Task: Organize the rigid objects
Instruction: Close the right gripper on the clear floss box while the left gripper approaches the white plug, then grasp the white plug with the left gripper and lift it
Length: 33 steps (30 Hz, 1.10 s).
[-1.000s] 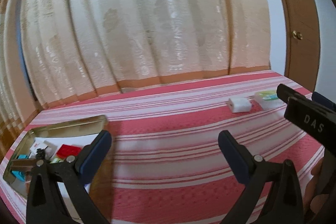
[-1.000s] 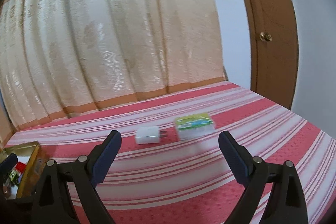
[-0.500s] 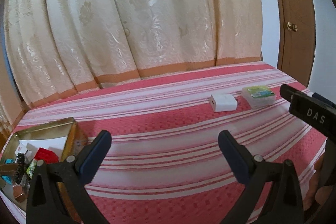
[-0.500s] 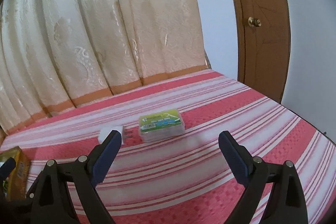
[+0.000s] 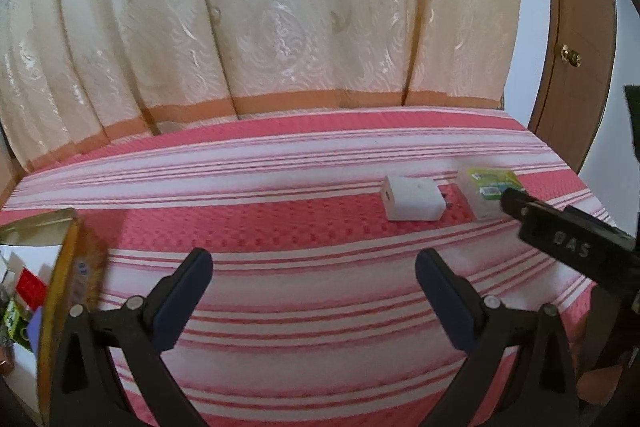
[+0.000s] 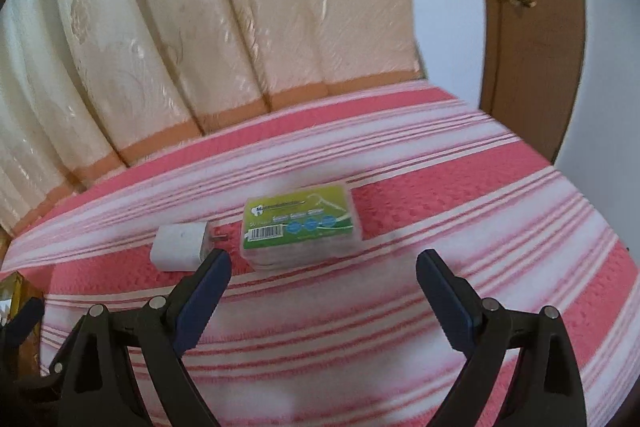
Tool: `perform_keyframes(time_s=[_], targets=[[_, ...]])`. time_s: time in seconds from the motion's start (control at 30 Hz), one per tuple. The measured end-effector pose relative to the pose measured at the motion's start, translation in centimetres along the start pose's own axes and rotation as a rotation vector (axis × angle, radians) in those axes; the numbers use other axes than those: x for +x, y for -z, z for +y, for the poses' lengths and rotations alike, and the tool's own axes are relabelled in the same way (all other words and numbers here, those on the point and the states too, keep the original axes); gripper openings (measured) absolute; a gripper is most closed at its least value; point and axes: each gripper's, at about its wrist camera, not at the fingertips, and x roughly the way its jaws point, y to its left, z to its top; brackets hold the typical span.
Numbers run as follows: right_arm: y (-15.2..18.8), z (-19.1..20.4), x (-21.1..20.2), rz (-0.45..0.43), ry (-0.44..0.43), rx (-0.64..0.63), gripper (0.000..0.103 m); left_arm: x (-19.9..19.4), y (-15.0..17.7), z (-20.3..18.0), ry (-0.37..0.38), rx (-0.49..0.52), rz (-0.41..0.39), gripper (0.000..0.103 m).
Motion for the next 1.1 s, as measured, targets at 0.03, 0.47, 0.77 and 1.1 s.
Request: perform_keyframes(time_s=[0.03, 0.47, 0.77, 1.1], targets=[[-0.2, 0.0, 0.4, 0.011, 0.002, 0.001, 0.095, 0.4, -0.1, -0.2, 0.007, -0.005, 0.008, 0.103], [-3.0, 1.1, 5.9, 0.152, -0.019, -0.051, 0.095, 3.6, -1.0, -0.3, 0.066, -0.072, 0.126, 0.103], [-3.0, 0.0, 4.9, 0.121, -0.025, -0.048, 0.082, 4.8, -1.9, -2.0, 0.099, -0.063, 0.135, 0.103], [-4.3, -3.8, 1.4, -0.072, 0.067, 0.075, 0.083, 7.1, -4.6, -5.8, 0.124, 0.0, 0.13, 0.092]])
